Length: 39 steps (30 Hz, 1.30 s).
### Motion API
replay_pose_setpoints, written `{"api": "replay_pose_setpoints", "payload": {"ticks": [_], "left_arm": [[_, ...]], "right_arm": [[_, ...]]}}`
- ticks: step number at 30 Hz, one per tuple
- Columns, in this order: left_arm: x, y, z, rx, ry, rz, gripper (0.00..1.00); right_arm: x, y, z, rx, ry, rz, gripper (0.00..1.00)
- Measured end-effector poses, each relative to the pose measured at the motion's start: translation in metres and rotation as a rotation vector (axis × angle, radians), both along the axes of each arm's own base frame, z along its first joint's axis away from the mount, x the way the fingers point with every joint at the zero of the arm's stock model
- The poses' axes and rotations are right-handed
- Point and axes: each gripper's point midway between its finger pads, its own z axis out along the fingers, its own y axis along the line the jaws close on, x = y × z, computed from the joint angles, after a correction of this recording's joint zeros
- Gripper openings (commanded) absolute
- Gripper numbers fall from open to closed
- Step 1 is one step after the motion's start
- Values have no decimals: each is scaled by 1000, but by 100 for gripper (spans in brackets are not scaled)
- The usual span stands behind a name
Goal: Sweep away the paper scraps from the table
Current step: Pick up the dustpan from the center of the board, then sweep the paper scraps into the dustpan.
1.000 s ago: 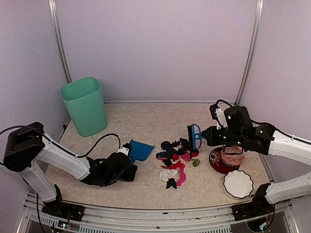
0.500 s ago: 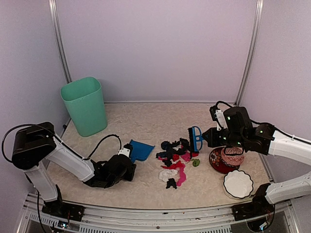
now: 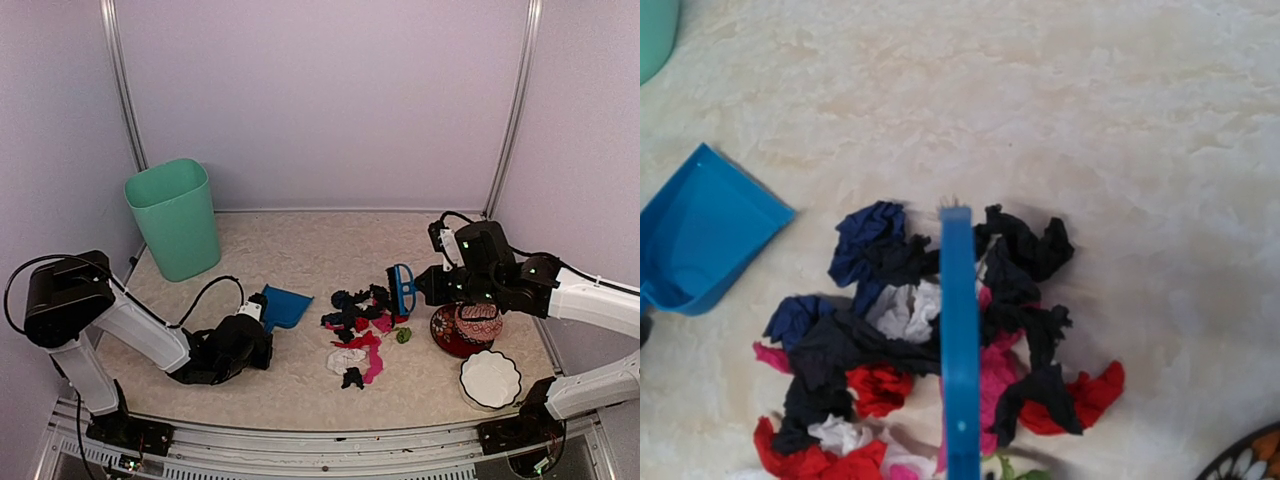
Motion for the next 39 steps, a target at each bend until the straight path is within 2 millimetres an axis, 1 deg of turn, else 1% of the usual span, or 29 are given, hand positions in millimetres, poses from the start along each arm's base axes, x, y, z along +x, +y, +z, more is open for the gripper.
{"api": "replay_pose_setpoints", "payload": {"ticks": [6,10,15,18,21,25,29,32,36,39], "left_arm": [[-4,4,3,14,14,-1,0],[-13,7,8,42,32,-3,0],[-32,-2,32,32,38,-20,0],[-50,-9,52,9,50,-46,0],[-67,-14,64,3,76,-80,0],[-101,-25,75,18,120,-177,0],[-146,-40,81,53,170,-294,0],[-175,-44,82,77,200,-349,0],[-209,-41,75,126,241,-398,0],[-228,-38,63,167,279,-417,0]], "right_arm": [[1,-1,-1,-7,-1,-4,0],[4,-5,-1,-18,-8,-15,0],[10,-16,-2,-54,-23,-36,0],[15,-24,-3,-86,-33,-47,0],[19,-30,-4,-115,-38,-50,0],[22,-35,-3,-143,-46,-49,0],[25,-37,1,-165,-59,-40,0],[28,-37,7,-176,-75,-34,0],[35,-42,11,-205,-98,-33,0],[43,-48,9,-248,-103,-39,0]]}}
